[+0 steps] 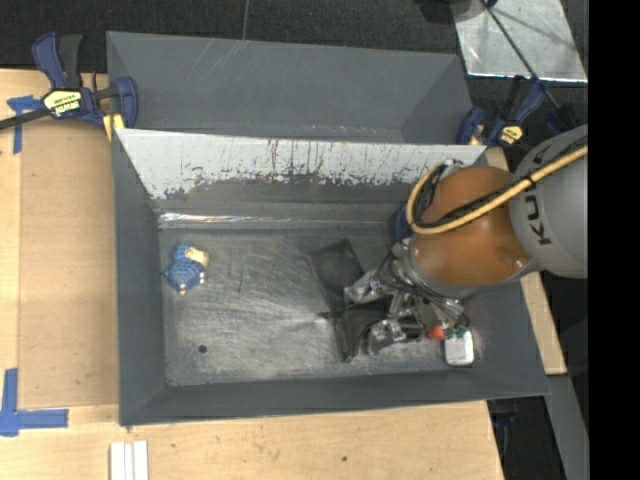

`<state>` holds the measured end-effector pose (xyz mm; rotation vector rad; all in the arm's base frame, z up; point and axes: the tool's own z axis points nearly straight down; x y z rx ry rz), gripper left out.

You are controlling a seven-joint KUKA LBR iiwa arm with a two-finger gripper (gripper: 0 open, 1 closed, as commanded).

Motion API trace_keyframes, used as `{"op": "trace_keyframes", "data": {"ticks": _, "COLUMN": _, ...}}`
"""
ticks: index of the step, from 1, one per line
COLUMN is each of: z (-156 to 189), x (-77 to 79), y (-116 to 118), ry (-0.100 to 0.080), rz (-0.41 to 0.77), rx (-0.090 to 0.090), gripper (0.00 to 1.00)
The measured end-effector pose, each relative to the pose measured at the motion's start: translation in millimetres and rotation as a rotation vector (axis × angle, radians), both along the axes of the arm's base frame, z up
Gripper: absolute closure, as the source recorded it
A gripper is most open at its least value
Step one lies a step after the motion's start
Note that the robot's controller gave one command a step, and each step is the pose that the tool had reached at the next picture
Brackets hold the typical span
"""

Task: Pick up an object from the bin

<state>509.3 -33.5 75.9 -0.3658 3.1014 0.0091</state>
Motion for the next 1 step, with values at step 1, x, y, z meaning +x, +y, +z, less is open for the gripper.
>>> {"op": "trace_keyframes", "data": {"ticks": 1, "z": 176.5, "x": -2.5, "y": -9.8, "ry": 0.012, "rz": 0.025, "rx": -0.009, "gripper": 1.0}}
